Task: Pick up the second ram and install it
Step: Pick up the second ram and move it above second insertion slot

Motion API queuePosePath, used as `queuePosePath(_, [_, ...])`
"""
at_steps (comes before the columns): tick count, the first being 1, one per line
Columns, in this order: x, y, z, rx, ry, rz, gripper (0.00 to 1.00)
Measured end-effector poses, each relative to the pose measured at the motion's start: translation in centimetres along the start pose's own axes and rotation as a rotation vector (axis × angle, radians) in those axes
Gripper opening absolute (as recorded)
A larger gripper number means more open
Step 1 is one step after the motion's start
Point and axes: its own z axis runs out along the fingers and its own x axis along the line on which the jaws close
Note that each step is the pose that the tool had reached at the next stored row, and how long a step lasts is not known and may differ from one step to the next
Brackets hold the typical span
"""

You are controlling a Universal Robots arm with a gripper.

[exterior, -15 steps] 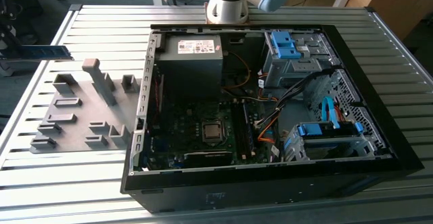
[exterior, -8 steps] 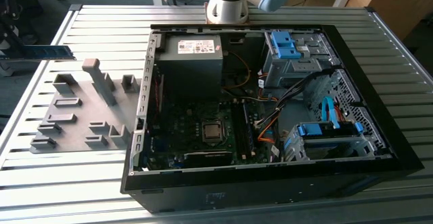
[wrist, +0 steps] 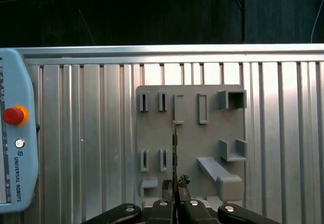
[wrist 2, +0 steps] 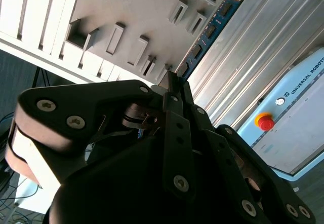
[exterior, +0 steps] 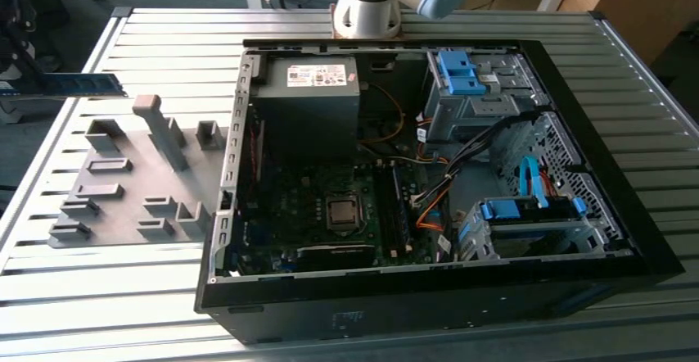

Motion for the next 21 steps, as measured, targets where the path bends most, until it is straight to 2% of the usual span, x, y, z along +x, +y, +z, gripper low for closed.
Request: queuePosePath(21, [-0.04,-1.08,-0.02,-0.0001,0.0000,0.000,0.14])
